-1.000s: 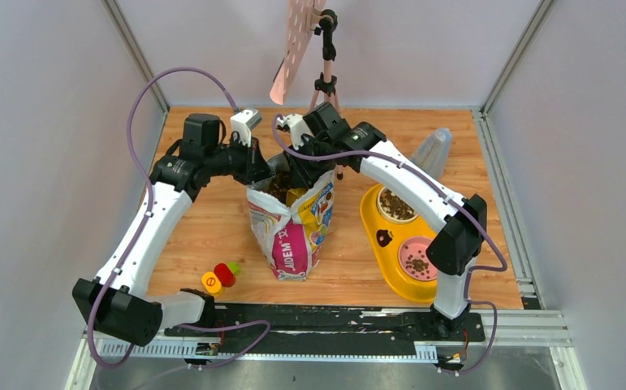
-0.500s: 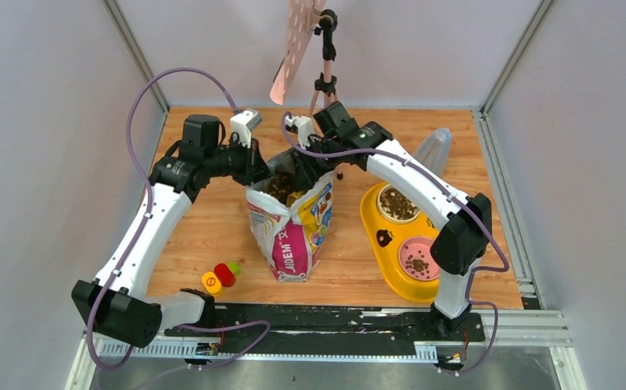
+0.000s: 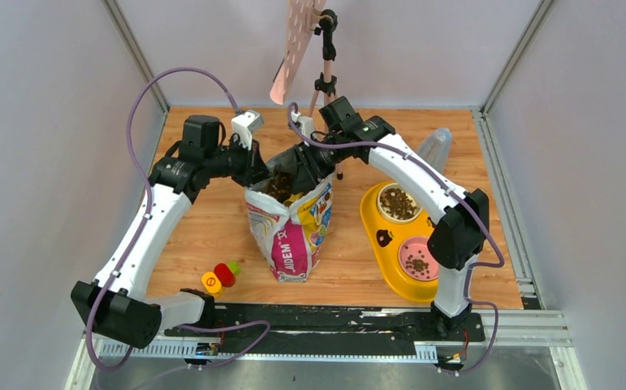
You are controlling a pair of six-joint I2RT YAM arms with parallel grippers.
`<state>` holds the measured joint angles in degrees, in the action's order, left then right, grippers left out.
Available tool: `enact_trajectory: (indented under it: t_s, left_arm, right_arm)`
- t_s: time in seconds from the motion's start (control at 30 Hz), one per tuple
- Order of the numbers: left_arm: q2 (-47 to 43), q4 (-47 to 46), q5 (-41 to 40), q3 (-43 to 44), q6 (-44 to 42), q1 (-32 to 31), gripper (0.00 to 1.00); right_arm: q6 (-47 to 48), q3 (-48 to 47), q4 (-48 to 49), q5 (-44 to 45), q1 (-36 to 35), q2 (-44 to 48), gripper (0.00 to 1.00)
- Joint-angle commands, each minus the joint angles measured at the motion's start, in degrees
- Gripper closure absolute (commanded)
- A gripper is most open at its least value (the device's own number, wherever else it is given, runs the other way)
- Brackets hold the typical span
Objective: Serve the pet food
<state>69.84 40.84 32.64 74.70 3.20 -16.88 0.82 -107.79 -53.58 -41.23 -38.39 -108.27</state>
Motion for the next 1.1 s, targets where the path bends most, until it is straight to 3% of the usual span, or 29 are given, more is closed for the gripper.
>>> enact_trajectory:
  t_s: [0.0, 0.27, 0.63, 0.83, 1.07]
  left_arm:
    - [-4.29, -8.65, 3.92, 3.87, -1.09, -0.26, 1.0]
    - [-3.47, -5.93, 4.12, 5.12, -3.67, -0.34, 1.0]
    - [0.05, 3.66, -0.4, 8.88, -17.23, -0.33, 1.0]
    - [1.03, 7.76, -2.56, 11.27, -19.44, -0.35, 1.0]
    - [2.33, 8.55, -2.9, 15.12, -19.88, -0.32, 1.0]
  right_arm:
    - [-6.14, -4.12, -1.52, -8.62, 1.87, 0.09, 1.0]
    - [-12.27, -3.94, 0.39, -18.15, 7.42, -0.5, 1.0]
    - [-26.94, -2.7, 7.51, -26.98, 15.86, -1.72, 1.0]
    - [-34.06, -5.11, 11.9, -25.21, 20.12, -1.73, 1.0]
    - [-33.69, -4.96, 12.12, -15.62, 18.86, 1.53, 1.0]
